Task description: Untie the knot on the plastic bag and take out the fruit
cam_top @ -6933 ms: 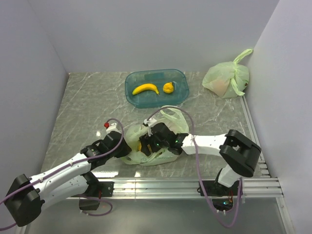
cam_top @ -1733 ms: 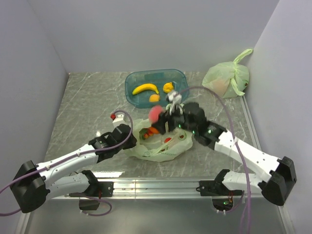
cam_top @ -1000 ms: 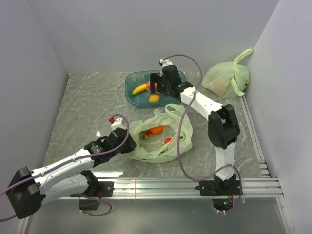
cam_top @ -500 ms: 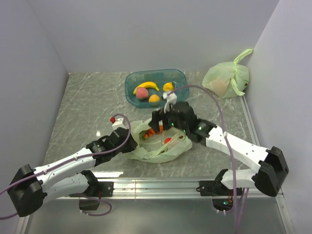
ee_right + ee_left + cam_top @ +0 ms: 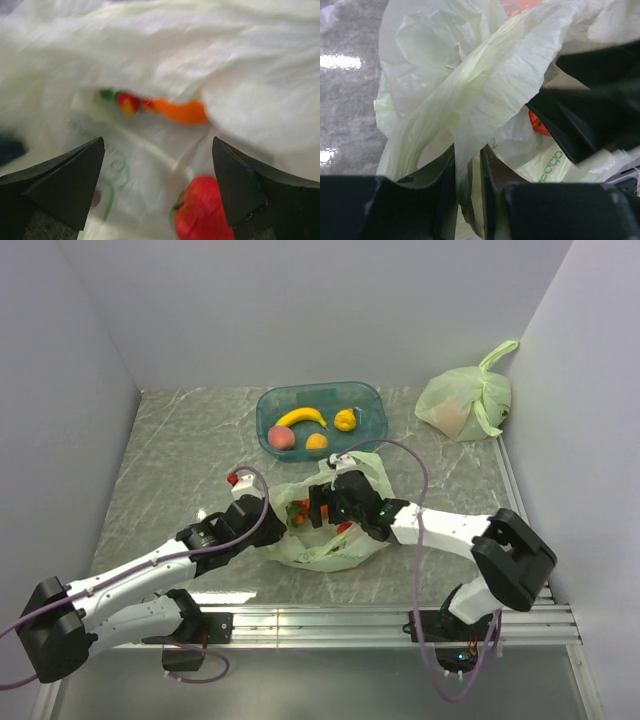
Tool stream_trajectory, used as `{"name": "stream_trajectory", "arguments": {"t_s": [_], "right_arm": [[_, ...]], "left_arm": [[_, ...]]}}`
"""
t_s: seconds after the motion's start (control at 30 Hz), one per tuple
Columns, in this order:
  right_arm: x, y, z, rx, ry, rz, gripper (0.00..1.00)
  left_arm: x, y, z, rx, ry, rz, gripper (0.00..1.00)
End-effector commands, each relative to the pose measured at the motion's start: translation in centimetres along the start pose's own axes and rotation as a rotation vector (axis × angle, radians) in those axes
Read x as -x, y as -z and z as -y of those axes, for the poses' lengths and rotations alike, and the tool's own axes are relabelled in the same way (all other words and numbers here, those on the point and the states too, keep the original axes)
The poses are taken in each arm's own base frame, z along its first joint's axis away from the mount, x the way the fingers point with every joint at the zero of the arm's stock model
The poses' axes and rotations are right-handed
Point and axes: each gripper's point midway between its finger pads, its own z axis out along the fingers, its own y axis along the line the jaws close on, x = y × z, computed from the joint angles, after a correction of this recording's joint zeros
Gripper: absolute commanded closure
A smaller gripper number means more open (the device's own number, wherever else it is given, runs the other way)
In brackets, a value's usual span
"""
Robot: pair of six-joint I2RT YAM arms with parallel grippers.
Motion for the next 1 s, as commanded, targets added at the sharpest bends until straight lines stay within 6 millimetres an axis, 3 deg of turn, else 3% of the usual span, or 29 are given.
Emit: {"name": "stream_trajectory", "arguments": {"t_s": [0.0,0.2,0.3,0.43,0.5,0.53,0.6,0.63,0.73,0.87,0.97], "right_arm": [[5.6,-1.9,0.7,-0.057,-0.074,0.174,0.05],[6.3,-5.6,1.3,-0.099,-0.094,0.203,0.05],[4.8,-7.5,1.4,-0.106,-0.079,0.150,0.07],[3.3,-7.5,1.4,-0.084,-0.072,0.123,0.23],[4.1,-6.0,0.6,-0.041,-0.066,0.144,0.32],[4.4,-4.6,0.3,-0.015,-0.042,0.160,0.45],[3.7,-3.1,-0.4,0.043,-0.001,0.140,0.57],[4.6,-1.6,-0.9,0.068,0.038,0.160,0.69],[4.6,1.9,-2.7,0.190,0.142,0.149,0.83],[6.4,6.3,-4.8,0.304,0.234,0.194,0.87],[10.3,8.9,-4.4,0.250,0.226,0.333,0.87]], "left_arm": [[1.5,0.6,1.9,-0.048,0.018,0.037,0.74],[0.8,0.4,2.0,-0.059,0.019,0.009,0.74],[0.5,0.3,2.1,-0.058,0.015,0.002,0.74],[0.4,0.1,1.6,-0.041,0.009,0.005,0.74],[0.5,0.1,1.3,-0.031,0.008,0.010,0.74],[0.4,0.0,1.1,-0.024,0.007,0.011,0.74],[0.5,0.0,0.9,-0.014,0.009,0.018,0.74],[0.5,-0.1,0.5,0.007,0.009,0.021,0.75],[0.9,0.0,0.2,0.033,0.002,0.033,0.75],[1.5,0.3,0.1,0.046,-0.001,0.052,0.75],[1.5,0.4,-0.1,0.050,-0.006,0.055,0.75]]}}
